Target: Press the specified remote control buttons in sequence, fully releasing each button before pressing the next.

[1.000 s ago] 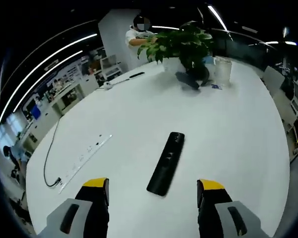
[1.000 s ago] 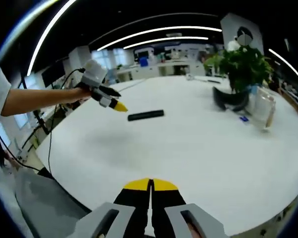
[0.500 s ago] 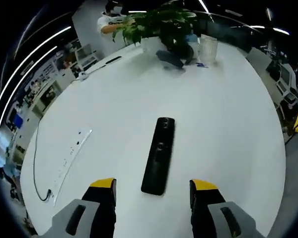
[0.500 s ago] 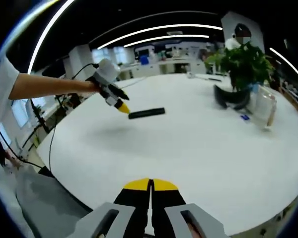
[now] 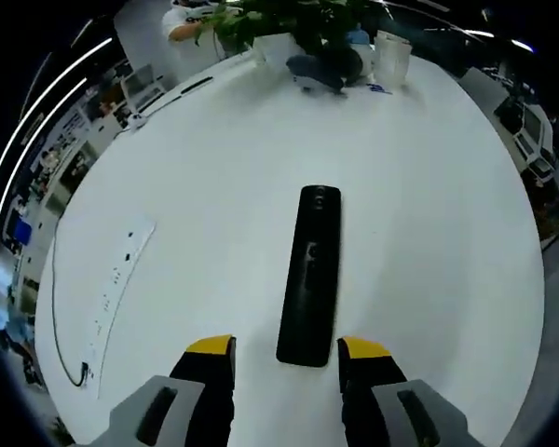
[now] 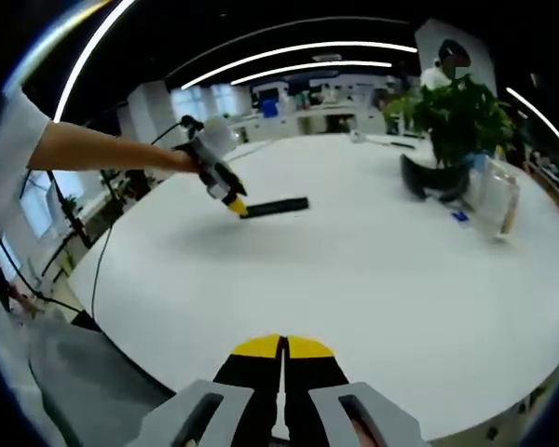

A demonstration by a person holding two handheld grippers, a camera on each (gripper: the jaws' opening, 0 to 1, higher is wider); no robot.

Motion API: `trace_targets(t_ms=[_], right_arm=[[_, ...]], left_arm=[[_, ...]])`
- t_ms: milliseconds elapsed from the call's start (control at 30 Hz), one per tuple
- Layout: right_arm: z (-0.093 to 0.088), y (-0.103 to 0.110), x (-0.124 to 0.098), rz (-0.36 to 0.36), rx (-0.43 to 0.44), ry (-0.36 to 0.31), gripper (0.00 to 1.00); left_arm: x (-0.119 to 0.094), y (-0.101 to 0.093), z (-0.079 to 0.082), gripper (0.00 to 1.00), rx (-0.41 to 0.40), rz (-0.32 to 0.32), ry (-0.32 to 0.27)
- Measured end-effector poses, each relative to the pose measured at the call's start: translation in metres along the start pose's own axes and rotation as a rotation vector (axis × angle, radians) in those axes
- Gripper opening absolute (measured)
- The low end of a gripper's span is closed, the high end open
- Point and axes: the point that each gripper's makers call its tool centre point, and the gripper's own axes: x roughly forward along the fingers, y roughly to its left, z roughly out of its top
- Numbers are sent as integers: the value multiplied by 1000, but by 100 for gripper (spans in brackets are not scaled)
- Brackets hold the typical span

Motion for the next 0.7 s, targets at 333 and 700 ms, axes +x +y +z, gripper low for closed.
trace_targets(t_ms=[333, 700], right_arm=[[-2, -1, 1, -7, -3, 10, 0], [-3, -1, 2, -7, -9, 20, 0]], left_arm=[[14, -3, 4, 41, 69, -17, 35], [14, -8, 0, 35, 21, -113, 50]])
